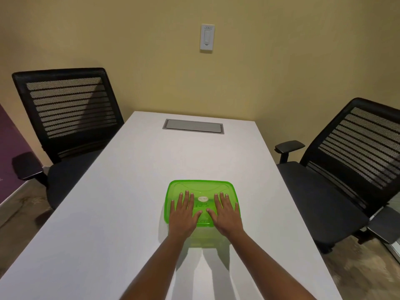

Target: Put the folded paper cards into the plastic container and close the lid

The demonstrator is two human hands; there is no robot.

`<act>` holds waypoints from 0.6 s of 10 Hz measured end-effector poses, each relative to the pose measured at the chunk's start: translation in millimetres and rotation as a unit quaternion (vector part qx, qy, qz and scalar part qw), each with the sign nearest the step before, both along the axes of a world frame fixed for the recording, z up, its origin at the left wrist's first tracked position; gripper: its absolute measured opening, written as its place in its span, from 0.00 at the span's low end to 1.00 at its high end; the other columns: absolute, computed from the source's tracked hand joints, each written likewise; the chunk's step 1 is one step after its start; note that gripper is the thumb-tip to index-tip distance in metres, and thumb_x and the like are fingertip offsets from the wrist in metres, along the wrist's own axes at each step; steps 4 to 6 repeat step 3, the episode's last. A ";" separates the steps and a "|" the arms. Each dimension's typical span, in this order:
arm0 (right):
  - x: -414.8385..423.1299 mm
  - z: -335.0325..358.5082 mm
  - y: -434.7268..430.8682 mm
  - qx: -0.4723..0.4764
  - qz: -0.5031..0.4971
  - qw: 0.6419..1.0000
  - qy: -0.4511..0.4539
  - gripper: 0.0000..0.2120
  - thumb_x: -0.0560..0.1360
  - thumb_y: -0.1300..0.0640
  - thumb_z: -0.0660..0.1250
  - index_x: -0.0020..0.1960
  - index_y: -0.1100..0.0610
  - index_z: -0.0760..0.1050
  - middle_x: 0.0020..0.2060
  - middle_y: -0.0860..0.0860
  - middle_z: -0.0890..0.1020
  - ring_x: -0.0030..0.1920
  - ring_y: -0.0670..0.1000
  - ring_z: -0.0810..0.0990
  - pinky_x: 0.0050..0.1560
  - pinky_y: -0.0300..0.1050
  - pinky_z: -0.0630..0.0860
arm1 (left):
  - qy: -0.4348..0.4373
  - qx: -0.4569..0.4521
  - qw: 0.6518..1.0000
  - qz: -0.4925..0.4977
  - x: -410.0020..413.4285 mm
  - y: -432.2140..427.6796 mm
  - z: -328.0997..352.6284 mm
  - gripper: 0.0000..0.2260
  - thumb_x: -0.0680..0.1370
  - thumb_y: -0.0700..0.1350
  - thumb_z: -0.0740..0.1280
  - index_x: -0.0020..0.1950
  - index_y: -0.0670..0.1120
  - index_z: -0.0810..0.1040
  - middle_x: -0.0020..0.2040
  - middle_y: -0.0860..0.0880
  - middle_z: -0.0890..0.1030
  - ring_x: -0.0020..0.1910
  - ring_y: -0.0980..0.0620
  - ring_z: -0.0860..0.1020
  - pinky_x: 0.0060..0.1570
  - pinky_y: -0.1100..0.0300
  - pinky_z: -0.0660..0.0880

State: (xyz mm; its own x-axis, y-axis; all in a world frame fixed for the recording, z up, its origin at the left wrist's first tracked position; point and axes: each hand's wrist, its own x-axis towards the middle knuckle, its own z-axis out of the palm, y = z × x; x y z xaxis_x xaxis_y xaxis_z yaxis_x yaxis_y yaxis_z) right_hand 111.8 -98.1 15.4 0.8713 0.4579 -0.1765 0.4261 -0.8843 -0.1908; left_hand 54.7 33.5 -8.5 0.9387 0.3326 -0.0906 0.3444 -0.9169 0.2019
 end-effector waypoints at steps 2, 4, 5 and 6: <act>28.7 86.6 -21.8 0.034 0.012 0.996 -0.077 0.48 0.65 0.30 0.25 0.77 0.54 0.47 0.78 0.53 0.49 0.78 0.51 0.47 0.76 0.56 0.50 | -0.081 0.064 0.995 0.005 20.1 29.7 49.5 0.30 0.80 0.59 0.49 0.78 0.48 0.44 0.80 0.48 0.44 0.79 0.46 0.46 0.77 0.49 0.44; 43.1 161.5 -41.1 0.108 0.008 0.982 -0.155 0.30 0.80 0.42 0.49 0.77 0.54 0.49 0.78 0.52 0.50 0.78 0.51 0.47 0.77 0.55 0.48 | -0.141 0.105 0.984 0.022 39.1 52.6 98.8 0.30 0.80 0.59 0.48 0.78 0.47 0.44 0.80 0.47 0.45 0.79 0.46 0.46 0.77 0.50 0.44; 43.1 161.5 -41.1 0.108 0.008 0.982 -0.155 0.30 0.80 0.42 0.49 0.77 0.54 0.49 0.78 0.52 0.50 0.78 0.51 0.47 0.77 0.55 0.48 | -0.141 0.105 0.984 0.022 39.1 52.6 98.8 0.30 0.80 0.59 0.48 0.78 0.47 0.44 0.80 0.47 0.45 0.79 0.46 0.46 0.77 0.50 0.44; 43.1 161.5 -41.1 0.108 0.008 0.982 -0.155 0.30 0.80 0.42 0.49 0.77 0.54 0.49 0.78 0.52 0.50 0.78 0.51 0.47 0.77 0.55 0.48 | -0.141 0.105 0.984 0.022 39.1 52.6 98.8 0.30 0.80 0.59 0.48 0.78 0.47 0.44 0.80 0.47 0.45 0.79 0.46 0.46 0.77 0.50 0.44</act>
